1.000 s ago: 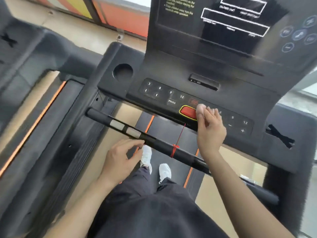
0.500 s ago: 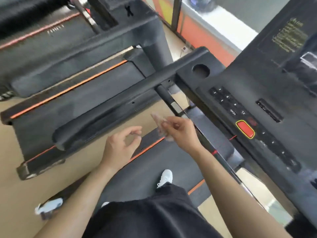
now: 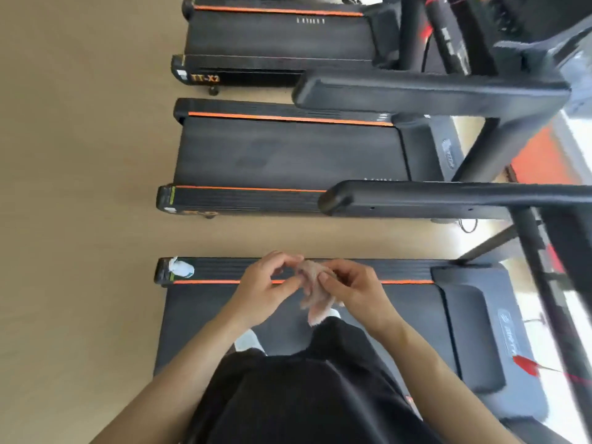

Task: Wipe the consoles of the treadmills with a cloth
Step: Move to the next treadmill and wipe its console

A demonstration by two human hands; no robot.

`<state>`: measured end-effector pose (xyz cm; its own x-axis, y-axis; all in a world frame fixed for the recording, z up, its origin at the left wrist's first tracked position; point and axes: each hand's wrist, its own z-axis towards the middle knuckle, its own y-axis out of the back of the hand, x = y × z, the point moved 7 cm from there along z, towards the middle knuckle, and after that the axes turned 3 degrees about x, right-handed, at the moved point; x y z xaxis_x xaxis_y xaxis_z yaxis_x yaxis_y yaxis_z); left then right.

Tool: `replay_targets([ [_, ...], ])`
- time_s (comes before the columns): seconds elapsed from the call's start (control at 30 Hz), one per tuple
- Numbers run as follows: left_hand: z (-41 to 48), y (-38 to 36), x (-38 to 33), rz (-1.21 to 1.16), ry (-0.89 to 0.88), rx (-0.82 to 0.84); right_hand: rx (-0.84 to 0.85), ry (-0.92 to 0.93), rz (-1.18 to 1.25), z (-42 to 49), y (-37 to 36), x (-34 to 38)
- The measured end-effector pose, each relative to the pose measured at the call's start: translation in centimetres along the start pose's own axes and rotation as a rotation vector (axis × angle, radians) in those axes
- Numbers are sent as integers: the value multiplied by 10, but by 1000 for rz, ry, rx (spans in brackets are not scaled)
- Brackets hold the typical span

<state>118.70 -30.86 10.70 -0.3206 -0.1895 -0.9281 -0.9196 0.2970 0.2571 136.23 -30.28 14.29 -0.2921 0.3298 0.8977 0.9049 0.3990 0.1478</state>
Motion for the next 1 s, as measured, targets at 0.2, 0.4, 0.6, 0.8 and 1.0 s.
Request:
replay_targets([
  [0.2,-18,86,30,-137,66,-215,-20,6,-268,77,-61,15],
  [0.4,31,163,34,-127,113,-348,117,41,-231,166,-107,46],
  [0.6,143,239,14,-73,101,-278,146,118,-126,289,-116,84],
  [0.8,249,300,-16,-97,179,-194,99,140,-107,394,-80,141],
  [1.0,345,344,-48,-187,200,-166,59,88,-83,474,-30,189],
])
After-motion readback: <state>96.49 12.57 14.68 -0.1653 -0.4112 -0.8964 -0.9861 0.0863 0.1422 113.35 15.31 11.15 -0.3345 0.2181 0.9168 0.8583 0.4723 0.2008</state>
